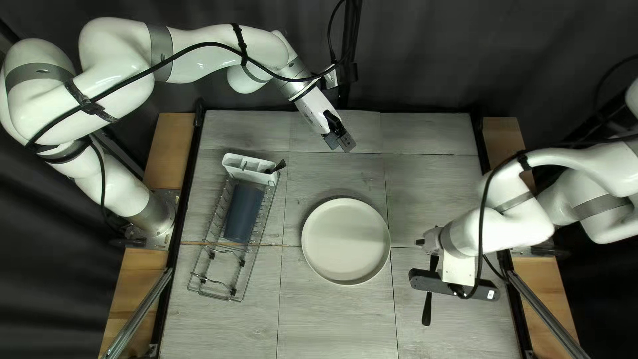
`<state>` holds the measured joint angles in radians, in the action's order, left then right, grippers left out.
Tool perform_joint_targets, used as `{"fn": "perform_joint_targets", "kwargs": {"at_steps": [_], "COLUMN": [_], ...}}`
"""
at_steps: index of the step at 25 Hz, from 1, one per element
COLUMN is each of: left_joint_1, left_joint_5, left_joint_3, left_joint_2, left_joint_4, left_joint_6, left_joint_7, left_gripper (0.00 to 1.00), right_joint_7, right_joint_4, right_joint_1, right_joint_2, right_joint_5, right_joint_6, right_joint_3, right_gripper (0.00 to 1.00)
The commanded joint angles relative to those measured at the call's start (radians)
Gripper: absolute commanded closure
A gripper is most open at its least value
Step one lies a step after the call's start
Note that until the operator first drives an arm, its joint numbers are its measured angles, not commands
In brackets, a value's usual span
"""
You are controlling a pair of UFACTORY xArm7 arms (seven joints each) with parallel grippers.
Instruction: Pick up and place plate onto table. Place down one fork to the left of the plate. Place spoon and knife to the right of the plate. Place cup above the knife and spoon
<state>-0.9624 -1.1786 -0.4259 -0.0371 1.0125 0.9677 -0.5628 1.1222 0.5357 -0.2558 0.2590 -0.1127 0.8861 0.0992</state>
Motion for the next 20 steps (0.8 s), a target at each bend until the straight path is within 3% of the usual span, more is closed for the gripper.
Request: {"fn": "perform_joint_targets", "kwargs": {"at_steps": [1, 6, 20], "left_joint_1": [0.0, 0.0, 0.0], "left_joint_5": [0.0, 0.0, 0.0], "left_joint_3": [0.0, 0.0, 0.0], "left_joint_2": [0.0, 0.0, 0.0], "left_joint_4": [0.0, 0.0, 0.0], "left_joint_6": [0.0, 0.0, 0.0], "left_joint_7": [0.0, 0.0, 0.0], "left_gripper": [0.0, 0.0, 0.0], "right_joint_7": [0.111, 0.182, 0.193], "right_joint_4": [-0.005, -0.021, -0.058], "right_joint_1": [0.026, 0.06, 0.106], "right_joint_2": [-0.049, -0.099, -0.206], "right_joint_5": [-0.039, -0.069, -0.149], "right_joint_6": [-0.05, -0.131, -0.31], "right_joint_3": [-0.039, -0.079, -0.117], "right_gripper": [1.0, 1.0, 1.0]}}
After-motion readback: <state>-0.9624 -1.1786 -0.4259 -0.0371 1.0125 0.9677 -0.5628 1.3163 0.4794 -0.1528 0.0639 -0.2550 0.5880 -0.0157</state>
